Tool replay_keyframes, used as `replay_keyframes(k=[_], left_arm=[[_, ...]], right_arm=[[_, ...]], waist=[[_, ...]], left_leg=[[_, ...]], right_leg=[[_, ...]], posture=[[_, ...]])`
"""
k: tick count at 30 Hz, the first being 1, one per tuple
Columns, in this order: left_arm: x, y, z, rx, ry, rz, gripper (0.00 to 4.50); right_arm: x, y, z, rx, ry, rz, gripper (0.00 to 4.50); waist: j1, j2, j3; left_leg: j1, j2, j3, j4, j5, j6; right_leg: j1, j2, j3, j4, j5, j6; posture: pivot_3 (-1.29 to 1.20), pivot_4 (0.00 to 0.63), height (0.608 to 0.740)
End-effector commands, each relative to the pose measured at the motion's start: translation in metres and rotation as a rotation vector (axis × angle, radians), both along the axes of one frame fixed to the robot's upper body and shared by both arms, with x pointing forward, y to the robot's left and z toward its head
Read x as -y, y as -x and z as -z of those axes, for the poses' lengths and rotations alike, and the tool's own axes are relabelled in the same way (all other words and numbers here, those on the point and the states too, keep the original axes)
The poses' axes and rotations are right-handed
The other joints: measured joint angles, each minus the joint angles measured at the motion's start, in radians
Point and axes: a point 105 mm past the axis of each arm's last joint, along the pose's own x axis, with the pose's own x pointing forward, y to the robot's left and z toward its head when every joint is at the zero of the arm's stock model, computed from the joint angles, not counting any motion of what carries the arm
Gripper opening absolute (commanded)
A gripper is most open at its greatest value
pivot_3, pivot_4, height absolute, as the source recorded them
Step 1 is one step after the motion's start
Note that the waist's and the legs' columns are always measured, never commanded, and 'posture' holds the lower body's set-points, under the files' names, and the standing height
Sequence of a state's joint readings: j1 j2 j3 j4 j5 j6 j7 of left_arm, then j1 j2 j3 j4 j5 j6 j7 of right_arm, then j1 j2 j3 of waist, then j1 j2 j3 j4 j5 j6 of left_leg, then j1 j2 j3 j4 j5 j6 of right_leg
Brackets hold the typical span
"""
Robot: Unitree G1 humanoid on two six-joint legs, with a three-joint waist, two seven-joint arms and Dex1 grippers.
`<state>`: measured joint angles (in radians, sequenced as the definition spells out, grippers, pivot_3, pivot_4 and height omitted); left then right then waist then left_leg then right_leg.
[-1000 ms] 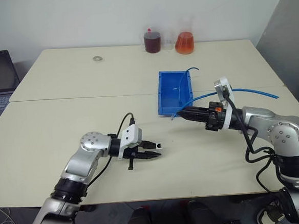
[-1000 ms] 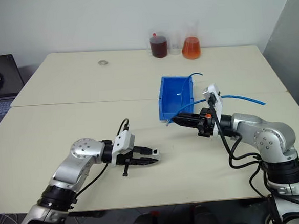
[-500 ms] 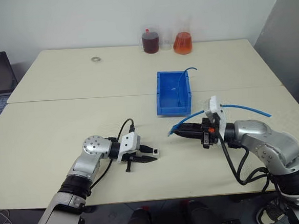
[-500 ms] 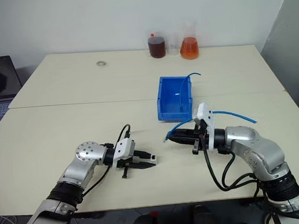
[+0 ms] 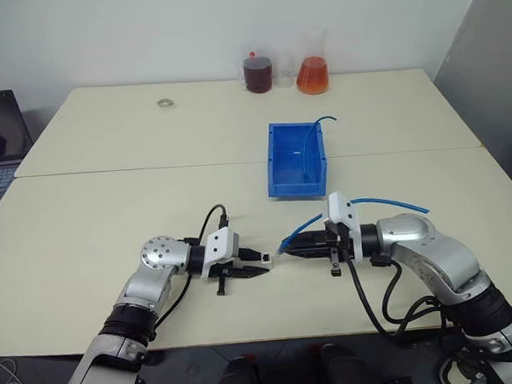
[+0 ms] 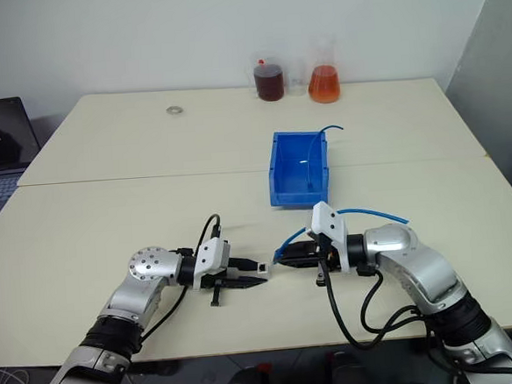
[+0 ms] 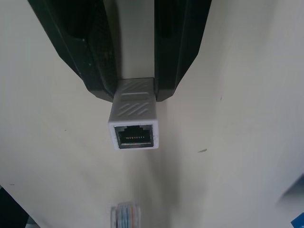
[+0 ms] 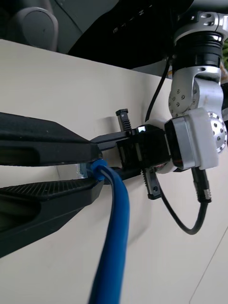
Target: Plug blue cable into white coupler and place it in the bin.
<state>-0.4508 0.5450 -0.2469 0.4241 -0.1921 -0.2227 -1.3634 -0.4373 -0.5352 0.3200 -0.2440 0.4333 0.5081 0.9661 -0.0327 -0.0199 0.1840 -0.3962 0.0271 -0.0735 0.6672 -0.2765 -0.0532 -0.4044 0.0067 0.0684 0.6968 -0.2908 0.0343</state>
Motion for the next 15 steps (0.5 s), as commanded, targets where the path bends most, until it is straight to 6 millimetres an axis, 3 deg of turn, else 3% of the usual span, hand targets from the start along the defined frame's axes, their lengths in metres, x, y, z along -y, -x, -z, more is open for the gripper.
replay_keyframes(k=[1,15], left_arm=[[-0.001,0.006,0.006,-0.023,-0.015,0.001,0.77],[0.000,0.013,0.008,-0.036,-0.005,0.007,0.77]], right_arm=[[-0.007,0.000,-0.007,0.043,0.006,-0.043,0.14],[-0.028,-0.003,-0.001,0.060,0.030,-0.085,0.14]], waist=[[0.000,0.000,0.000],[-0.001,0.000,0.000]], left_leg=[[0.000,0.000,0.000,0.000,0.000,0.000],[0.000,0.000,-0.001,0.000,0.000,0.000]], right_leg=[[0.000,0.000,0.000,0.000,0.000,0.000],[0.000,0.000,0.000,0.000,0.000,0.000]], posture=[[0.00,0.150,0.740],[0.00,0.150,0.740]])
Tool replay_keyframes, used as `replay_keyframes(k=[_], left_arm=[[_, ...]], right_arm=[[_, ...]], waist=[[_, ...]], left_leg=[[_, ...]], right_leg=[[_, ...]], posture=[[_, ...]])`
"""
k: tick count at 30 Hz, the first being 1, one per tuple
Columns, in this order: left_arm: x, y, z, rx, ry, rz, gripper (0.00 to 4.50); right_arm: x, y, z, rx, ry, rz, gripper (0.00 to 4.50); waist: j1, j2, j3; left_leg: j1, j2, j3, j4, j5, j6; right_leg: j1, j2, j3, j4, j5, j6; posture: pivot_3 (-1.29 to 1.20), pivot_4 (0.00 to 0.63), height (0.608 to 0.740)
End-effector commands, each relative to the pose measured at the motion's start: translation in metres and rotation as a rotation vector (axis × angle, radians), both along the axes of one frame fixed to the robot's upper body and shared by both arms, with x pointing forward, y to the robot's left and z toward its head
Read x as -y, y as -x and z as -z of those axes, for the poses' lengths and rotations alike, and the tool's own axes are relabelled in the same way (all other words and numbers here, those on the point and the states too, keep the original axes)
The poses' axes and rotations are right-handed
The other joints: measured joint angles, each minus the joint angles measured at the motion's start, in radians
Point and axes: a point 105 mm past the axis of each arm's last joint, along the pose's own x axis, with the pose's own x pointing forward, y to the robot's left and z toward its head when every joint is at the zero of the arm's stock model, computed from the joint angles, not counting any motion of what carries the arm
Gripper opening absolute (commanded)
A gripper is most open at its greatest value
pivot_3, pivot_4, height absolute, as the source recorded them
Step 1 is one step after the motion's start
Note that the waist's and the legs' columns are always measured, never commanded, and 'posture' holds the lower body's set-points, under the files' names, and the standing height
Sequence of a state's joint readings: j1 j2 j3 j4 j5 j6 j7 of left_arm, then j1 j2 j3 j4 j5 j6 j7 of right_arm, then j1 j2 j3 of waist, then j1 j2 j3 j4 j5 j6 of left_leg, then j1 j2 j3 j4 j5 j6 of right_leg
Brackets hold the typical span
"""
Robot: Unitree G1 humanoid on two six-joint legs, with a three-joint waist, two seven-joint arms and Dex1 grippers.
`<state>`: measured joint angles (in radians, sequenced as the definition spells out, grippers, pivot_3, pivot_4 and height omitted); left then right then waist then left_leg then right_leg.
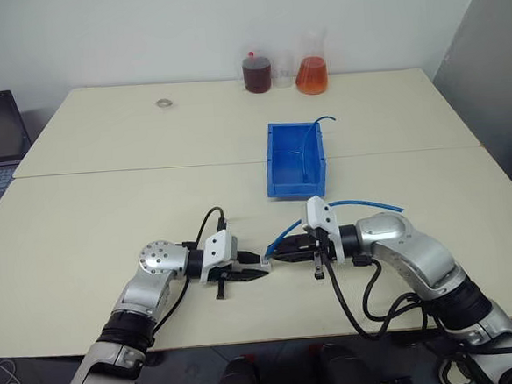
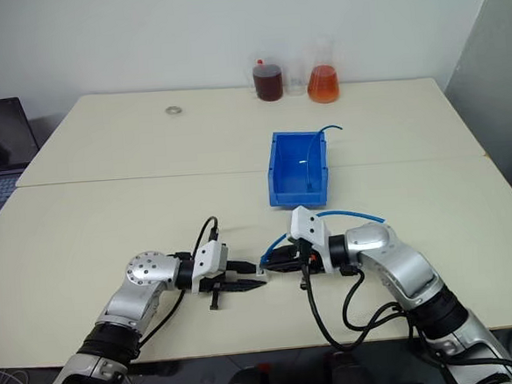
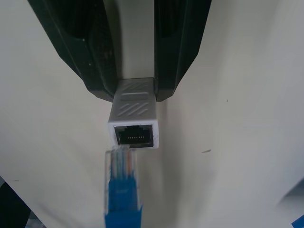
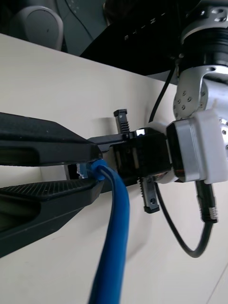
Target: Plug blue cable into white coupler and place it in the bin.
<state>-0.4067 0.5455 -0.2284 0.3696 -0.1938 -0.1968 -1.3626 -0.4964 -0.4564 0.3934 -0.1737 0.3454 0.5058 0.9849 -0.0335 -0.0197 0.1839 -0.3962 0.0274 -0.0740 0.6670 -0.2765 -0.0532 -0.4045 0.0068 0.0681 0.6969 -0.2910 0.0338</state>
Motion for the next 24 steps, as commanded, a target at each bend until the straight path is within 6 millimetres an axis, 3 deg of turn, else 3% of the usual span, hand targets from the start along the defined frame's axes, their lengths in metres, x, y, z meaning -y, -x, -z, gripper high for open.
replay_keyframes(k=[1,24], left_arm=[[0.000,0.007,0.006,-0.024,-0.017,0.014,0.77],[-0.006,0.010,0.004,-0.038,-0.017,-0.007,0.77]], right_arm=[[-0.006,0.000,-0.010,0.061,-0.014,-0.039,0.14],[0.002,0.000,-0.008,0.065,0.046,-0.085,0.14]], waist=[[0.000,0.000,0.000],[-0.001,0.000,0.000]], left_leg=[[0.000,0.000,0.000,0.000,0.000,0.000],[0.001,0.000,0.000,0.000,0.000,0.000]], right_leg=[[0.000,0.000,0.000,0.000,0.000,0.000],[0.000,0.000,0.000,0.000,0.000,0.000]], posture=[[0.00,0.150,0.740],[0.00,0.150,0.740]])
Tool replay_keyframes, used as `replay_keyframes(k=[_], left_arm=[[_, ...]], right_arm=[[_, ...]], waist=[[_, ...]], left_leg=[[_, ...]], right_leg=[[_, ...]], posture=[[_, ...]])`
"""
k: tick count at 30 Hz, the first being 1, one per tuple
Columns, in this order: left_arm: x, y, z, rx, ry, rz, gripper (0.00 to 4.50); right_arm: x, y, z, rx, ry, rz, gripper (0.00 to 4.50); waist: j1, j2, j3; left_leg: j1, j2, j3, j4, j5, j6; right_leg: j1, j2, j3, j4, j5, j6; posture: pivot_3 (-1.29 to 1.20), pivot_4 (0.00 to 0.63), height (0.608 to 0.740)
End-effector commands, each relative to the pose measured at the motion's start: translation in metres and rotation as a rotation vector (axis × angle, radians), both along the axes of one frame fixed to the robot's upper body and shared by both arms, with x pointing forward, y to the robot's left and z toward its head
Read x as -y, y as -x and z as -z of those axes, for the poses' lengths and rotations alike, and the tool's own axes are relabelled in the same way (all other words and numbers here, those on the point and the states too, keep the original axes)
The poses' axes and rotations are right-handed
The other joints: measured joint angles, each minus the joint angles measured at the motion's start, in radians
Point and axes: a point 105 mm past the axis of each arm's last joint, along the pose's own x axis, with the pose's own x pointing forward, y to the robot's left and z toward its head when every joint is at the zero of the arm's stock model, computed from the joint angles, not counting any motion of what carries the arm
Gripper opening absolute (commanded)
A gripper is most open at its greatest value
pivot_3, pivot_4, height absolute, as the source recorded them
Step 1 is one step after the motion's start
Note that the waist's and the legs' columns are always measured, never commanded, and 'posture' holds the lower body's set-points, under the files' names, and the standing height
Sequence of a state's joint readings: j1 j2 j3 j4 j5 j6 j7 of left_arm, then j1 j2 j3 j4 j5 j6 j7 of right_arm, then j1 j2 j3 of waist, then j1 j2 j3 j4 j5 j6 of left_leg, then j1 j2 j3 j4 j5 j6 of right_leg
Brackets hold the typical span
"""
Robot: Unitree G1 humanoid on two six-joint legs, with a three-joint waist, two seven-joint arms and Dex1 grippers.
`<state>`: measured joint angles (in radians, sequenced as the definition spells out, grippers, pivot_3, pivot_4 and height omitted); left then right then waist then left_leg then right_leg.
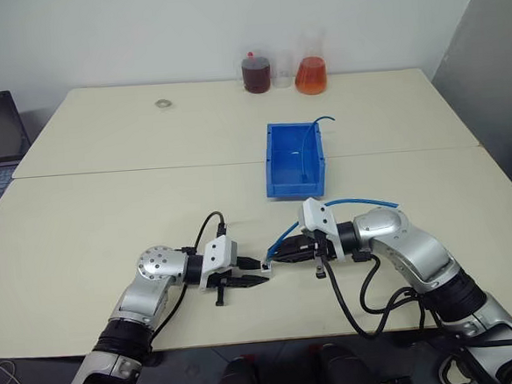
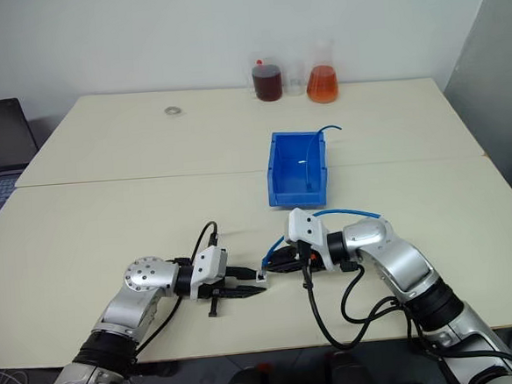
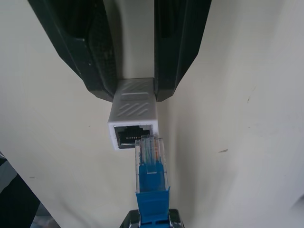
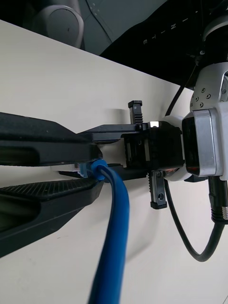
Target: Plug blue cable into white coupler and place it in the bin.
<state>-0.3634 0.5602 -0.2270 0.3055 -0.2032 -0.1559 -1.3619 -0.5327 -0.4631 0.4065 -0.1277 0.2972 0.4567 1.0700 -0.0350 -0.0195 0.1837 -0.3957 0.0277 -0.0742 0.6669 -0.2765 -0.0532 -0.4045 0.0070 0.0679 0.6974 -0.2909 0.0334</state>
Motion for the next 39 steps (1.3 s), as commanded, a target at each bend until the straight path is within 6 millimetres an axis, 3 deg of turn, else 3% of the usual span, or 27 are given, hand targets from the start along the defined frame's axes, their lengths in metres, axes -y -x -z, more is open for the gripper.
replay_keyframes(k=[1,16,22,39], left_arm=[[-0.005,0.001,0.002,-0.011,-0.016,-0.008,0.77],[-0.004,-0.003,0.002,-0.007,-0.014,-0.020,0.77],[-0.003,-0.003,0.002,-0.006,-0.011,-0.020,0.77],[-0.006,-0.004,0.004,-0.016,-0.015,-0.033,0.77]], right_arm=[[0.000,0.001,-0.008,0.031,0.001,-0.018,0.14],[-0.004,0.011,-0.002,0.024,0.046,-0.070,0.14],[-0.009,0.003,0.003,0.043,0.053,-0.021,0.14],[0.002,-0.010,-0.004,0.044,0.069,0.002,0.14]], waist=[[0.000,0.000,0.000],[0.000,0.000,0.000],[0.000,0.000,0.000],[0.000,0.000,0.000]], left_leg=[[0.000,0.000,0.000,0.000,0.000,0.000],[0.000,0.000,0.000,0.000,0.000,0.000],[0.001,0.000,0.000,0.000,0.000,0.000],[0.001,0.000,0.000,0.000,0.001,0.001]], right_leg=[[0.000,0.000,0.000,0.000,0.000,0.000],[0.000,0.000,0.000,0.000,0.000,0.000],[0.000,0.000,0.000,0.000,0.000,0.000],[0.001,0.001,0.000,0.001,0.001,-0.002]], posture=[[0.00,0.150,0.740],[0.00,0.150,0.740],[0.00,0.150,0.740],[0.00,0.150,0.740]])
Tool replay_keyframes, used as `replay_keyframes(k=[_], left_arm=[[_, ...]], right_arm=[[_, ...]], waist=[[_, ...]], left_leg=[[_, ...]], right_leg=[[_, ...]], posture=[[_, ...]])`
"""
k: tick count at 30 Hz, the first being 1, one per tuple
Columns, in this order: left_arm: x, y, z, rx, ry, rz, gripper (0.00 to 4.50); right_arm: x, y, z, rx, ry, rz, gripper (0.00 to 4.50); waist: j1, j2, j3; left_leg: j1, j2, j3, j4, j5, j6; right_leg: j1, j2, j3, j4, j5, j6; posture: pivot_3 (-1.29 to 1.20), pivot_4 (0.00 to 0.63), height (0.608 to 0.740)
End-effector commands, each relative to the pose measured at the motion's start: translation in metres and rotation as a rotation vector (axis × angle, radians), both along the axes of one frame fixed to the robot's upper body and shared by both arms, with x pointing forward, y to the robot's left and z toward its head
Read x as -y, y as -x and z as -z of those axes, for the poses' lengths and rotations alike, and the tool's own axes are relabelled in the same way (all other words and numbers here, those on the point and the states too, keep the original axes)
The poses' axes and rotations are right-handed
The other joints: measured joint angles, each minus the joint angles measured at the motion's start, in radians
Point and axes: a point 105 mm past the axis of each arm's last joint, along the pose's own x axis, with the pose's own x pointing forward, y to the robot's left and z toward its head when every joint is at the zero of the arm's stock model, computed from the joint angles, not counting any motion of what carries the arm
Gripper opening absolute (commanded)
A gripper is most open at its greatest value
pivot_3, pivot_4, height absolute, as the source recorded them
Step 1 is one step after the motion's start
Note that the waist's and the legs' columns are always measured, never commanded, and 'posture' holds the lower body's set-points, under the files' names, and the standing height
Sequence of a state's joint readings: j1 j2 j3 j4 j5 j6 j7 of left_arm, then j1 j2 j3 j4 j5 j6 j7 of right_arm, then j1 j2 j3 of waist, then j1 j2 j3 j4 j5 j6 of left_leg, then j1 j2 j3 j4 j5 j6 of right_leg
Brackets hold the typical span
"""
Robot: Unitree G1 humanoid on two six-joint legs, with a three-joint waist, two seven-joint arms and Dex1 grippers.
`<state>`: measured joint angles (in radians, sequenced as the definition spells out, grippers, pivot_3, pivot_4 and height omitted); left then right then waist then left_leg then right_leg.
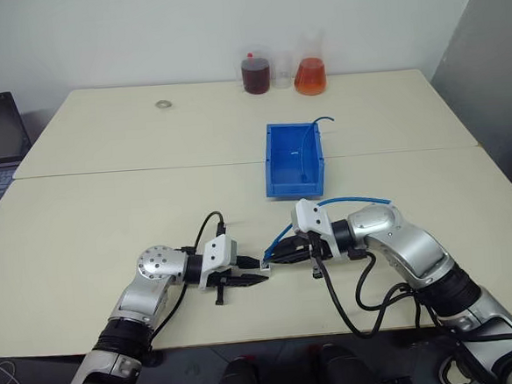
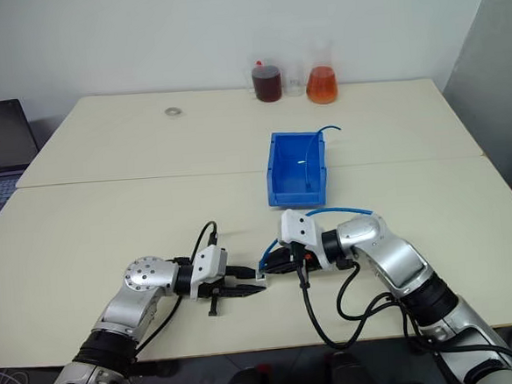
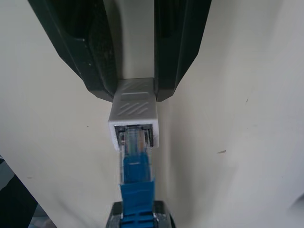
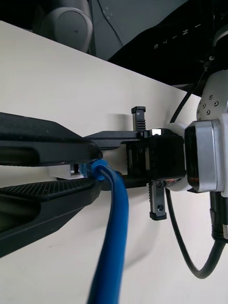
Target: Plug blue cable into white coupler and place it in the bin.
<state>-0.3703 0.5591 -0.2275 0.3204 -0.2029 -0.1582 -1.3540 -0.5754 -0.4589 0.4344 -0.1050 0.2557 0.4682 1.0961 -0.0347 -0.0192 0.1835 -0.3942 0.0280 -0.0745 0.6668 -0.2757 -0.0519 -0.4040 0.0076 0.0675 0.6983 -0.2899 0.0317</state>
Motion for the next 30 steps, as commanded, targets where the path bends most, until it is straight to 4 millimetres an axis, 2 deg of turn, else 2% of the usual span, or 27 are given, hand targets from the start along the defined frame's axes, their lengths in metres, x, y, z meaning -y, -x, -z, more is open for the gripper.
replay_keyframes(k=[1,9,14,20,27,30], left_arm=[[-0.006,-0.001,0.004,-0.016,-0.015,-0.021,0.77],[-0.006,-0.004,0.002,-0.007,-0.014,-0.026,0.77],[-0.005,-0.004,0.002,-0.005,-0.014,-0.028,0.77],[-0.004,-0.002,0.003,-0.004,-0.012,-0.028,0.77],[-0.004,-0.002,0.004,0.001,-0.007,-0.033,0.77],[-0.004,-0.001,0.004,0.000,-0.007,-0.034,0.77]], right_arm=[[0.006,-0.008,-0.005,0.029,0.012,0.028,0.14],[0.003,0.003,0.002,0.028,0.045,-0.004,0.14],[-0.007,0.000,0.008,0.134,0.112,0.018,0.14],[-0.015,0.001,0.010,0.166,0.143,0.013,0.14],[-0.008,0.004,0.039,0.107,0.230,0.021,0.14],[-0.006,0.003,0.047,0.074,0.224,0.042,0.14]], waist=[[0.000,0.000,0.000],[0.000,0.000,0.000],[0.000,0.001,0.000],[-0.001,0.001,-0.001],[-0.001,0.004,-0.004],[-0.004,0.004,-0.004]], left_leg=[[0.000,0.000,0.000,0.000,0.000,0.000],[0.000,0.000,0.000,0.000,0.000,0.000],[0.000,0.000,0.000,0.000,0.000,0.000],[0.002,0.000,0.000,0.000,0.001,0.001],[0.004,0.001,0.000,-0.001,0.002,0.003],[0.012,0.001,0.000,-0.003,0.002,0.003]], right_leg=[[0.000,0.000,0.000,0.000,0.000,0.000],[0.000,0.000,0.000,0.000,0.000,0.000],[0.000,0.000,0.000,0.000,0.000,0.000],[0.001,0.001,0.000,0.001,0.000,-0.001],[0.002,0.002,0.000,0.001,0.001,-0.001],[0.010,0.002,0.000,-0.001,0.000,-0.002]], posture=[[0.00,0.150,0.740],[0.00,0.150,0.740],[0.00,0.150,0.740],[0.00,0.150,0.740],[0.00,0.150,0.740],[0.00,0.150,0.740]])
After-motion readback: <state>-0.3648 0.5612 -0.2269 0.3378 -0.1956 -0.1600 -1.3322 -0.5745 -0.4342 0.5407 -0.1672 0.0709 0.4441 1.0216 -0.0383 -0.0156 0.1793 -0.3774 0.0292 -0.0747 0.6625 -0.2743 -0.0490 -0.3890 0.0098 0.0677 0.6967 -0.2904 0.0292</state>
